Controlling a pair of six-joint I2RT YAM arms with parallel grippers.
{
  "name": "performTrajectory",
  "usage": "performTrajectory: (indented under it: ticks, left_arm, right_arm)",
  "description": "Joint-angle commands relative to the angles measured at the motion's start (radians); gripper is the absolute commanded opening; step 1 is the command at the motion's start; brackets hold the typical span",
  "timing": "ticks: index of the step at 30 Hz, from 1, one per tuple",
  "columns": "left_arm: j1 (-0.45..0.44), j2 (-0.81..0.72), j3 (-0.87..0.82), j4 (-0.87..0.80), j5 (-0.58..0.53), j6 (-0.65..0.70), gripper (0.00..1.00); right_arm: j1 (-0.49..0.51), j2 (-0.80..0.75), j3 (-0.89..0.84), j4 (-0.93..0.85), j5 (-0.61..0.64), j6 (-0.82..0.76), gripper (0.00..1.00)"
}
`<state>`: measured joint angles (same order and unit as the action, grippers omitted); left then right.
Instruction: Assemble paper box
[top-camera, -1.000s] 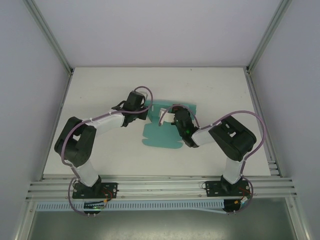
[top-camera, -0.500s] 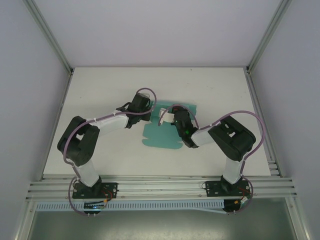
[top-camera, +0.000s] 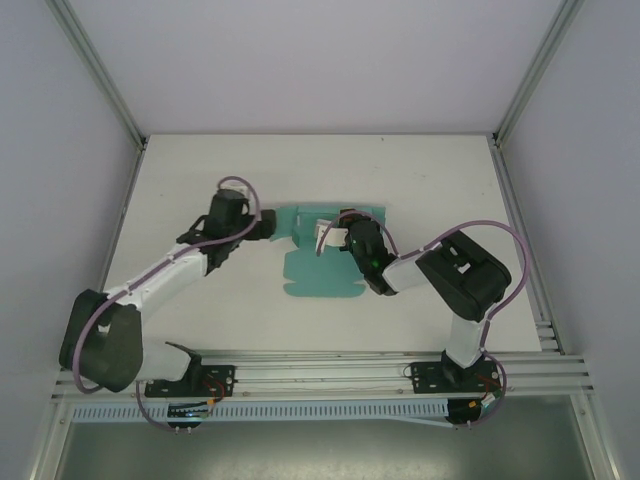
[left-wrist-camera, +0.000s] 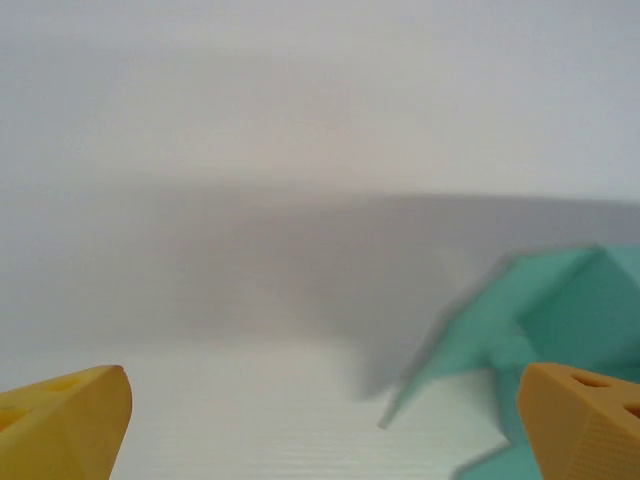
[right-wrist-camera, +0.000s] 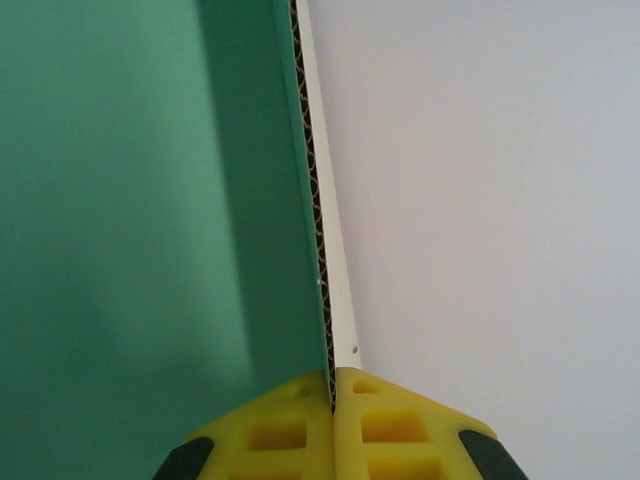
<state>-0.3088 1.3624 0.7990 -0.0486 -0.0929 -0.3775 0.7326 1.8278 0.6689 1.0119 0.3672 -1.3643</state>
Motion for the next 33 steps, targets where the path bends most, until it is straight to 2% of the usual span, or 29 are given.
performTrajectory:
  ticks: [1,3,5,8,12,18,25,28,30,31,33]
  left_arm:
    - [0.098,0.089,0.007,0.056,0.180,-0.068,0.99]
    - [0.104,0.166,0.048,0.080,0.260,-0.006,0.99]
    - [0.103,0.222,0.050,0.171,0.442,0.083,0.98]
    - [0.103,0.262,0.009,0.342,0.703,0.124,0.95]
    - [0.074,0.287,-0.018,0.408,0.834,0.207,0.94]
    - [-0.014,0.342,0.017,0.359,0.810,0.295,0.84]
    - [-0.038,0.443,0.059,0.357,0.777,0.264,0.67]
    - [-0.040,0.411,0.035,0.358,0.793,0.256,0.68]
    - [-0.040,0.356,-0.007,0.369,0.763,0.246,0.80]
    - [-0.040,0.319,-0.023,0.363,0.712,0.239,0.83]
    - [-0.039,0.255,-0.037,0.308,0.533,0.213,0.88]
  right_arm:
    - [-0.005,-0.014,0.000,0.050,-0.033,-0.012,0.00]
    - [-0.004,-0.012,0.003,0.046,-0.034,-0.013,0.00]
    - [-0.003,-0.012,0.004,0.044,-0.033,-0.013,0.00]
    - [-0.002,-0.013,0.003,0.046,-0.029,-0.010,0.00]
    - [0.000,-0.017,0.004,0.037,-0.020,-0.009,0.00]
    - [0.004,-0.019,0.005,0.026,-0.015,-0.007,0.00]
    - [0.007,-0.020,0.000,0.009,-0.014,-0.003,0.00]
    - [0.006,-0.019,0.002,-0.003,-0.008,-0.001,0.00]
    - [0.005,-0.020,0.001,-0.003,-0.006,-0.004,0.00]
    - [0.005,-0.019,0.000,0.003,-0.007,-0.008,0.00]
    - [0.005,-0.025,-0.005,0.011,-0.017,-0.017,0.00]
